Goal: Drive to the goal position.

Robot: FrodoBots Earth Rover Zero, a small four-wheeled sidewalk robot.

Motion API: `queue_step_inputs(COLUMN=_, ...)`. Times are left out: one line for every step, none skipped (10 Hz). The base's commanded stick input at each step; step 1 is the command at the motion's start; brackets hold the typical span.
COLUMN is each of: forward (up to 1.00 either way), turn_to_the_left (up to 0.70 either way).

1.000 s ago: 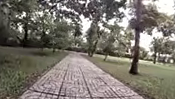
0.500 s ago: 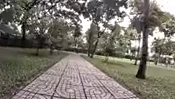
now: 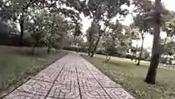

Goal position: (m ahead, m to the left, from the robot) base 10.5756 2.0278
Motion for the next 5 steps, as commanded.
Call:
queue_step_inputs(forward=1.0, turn_to_the_left=0.0)
queue_step_inputs(forward=1.0, turn_to_the_left=0.0)
queue_step_inputs(forward=1.0, turn_to_the_left=0.0)
queue_step_inputs(forward=1.0, turn_to_the_left=0.0)
queue_step_inputs(forward=1.0, turn_to_the_left=0.22)
